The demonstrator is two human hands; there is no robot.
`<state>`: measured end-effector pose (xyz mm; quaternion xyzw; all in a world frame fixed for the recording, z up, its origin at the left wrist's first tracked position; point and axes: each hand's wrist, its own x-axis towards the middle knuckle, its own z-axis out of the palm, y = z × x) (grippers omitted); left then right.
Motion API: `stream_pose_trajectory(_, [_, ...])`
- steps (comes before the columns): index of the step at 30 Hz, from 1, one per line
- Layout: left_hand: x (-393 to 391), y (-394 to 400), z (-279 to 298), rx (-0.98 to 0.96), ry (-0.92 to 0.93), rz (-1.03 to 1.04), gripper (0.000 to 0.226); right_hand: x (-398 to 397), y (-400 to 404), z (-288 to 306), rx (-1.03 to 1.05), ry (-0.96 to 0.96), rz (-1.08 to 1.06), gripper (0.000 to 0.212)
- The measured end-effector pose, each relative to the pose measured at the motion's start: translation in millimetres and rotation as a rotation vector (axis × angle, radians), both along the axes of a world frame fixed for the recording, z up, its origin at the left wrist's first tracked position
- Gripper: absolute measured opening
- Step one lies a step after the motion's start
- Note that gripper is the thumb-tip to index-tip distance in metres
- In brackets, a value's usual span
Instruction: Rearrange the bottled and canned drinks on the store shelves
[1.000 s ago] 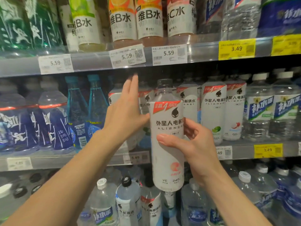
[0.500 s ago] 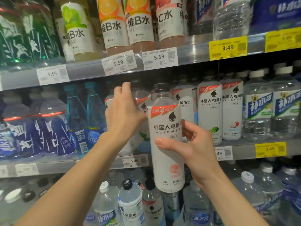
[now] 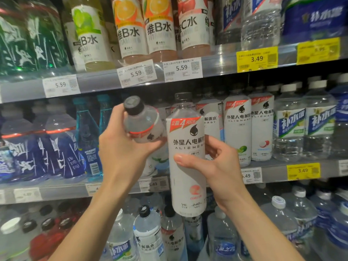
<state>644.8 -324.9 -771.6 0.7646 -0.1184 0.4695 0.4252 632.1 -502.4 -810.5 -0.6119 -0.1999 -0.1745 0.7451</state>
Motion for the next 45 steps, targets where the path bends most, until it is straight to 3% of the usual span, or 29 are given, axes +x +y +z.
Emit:
stream_pose_trajectory(5, [-29.6,13.5,1.4,-0.08,-0.088,-0.079,0.075,2.4,3.5,-3.8,-0.014,0.015,-0.003,0.043])
stream_pose_trajectory(14, [-43.0,44.7,-20.1,-0.017,0.08,-0.122,0.086,7.1,28.6,-4.3,-0.059,-0.007,-0.054,0.04])
stream_pose_trajectory(25, [-28.8,71.2,-31.5,-0.082,0.094,-0.241,0.075,23.6,51.5,-6.5,-0.023,-0.106,-0.177,0.04])
stream_pose_trajectory(34, [-17.9,80.5,-45.1,-0.04,0.114,-0.29,0.08,32.4,60.4,-9.6,0.055,-0.179,-0.214,0.037])
stream_pose_trajectory(45, [-14.9,83.6,-51.1,-0.039,0.119,-0.303,0.082,37.0,73.2,-14.6,0.011,-0.236,-0.161,0.04])
